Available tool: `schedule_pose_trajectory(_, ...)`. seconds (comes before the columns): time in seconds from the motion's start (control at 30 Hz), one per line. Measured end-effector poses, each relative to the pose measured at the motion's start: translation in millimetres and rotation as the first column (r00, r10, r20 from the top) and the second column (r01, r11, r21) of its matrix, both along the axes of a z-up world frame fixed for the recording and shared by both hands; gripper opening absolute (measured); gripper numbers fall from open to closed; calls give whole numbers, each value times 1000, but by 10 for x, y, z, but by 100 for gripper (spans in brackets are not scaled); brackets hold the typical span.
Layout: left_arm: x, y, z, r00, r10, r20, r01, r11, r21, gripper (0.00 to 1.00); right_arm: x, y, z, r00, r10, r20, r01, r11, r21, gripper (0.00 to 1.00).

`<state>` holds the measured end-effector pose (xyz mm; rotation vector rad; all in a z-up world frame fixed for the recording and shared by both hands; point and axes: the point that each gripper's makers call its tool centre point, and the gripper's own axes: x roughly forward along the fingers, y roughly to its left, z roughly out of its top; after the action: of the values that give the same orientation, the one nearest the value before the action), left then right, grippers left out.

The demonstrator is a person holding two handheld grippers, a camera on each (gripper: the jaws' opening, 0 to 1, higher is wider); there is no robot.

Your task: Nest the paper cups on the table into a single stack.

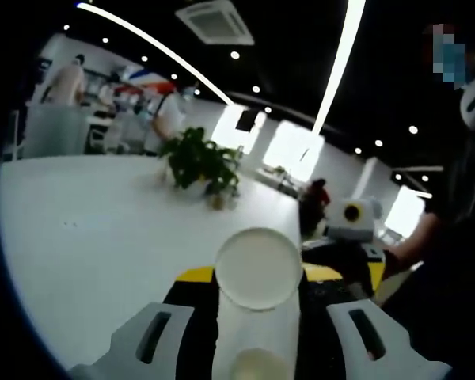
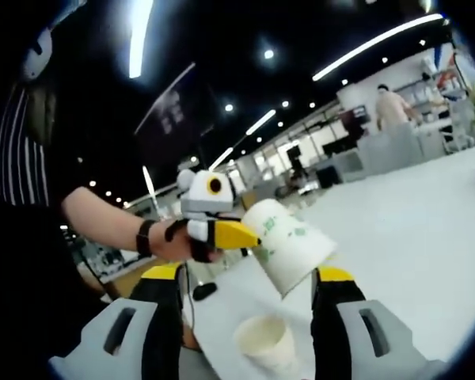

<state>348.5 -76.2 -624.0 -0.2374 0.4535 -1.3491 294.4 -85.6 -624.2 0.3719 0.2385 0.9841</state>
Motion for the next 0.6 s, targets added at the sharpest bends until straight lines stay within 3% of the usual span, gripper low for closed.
schedule_pose_trajectory(0.6,-40,-17,129,1000,-29,7,29,999,-32,37,69,-117,160,998,20,-54,-11,987,161,39)
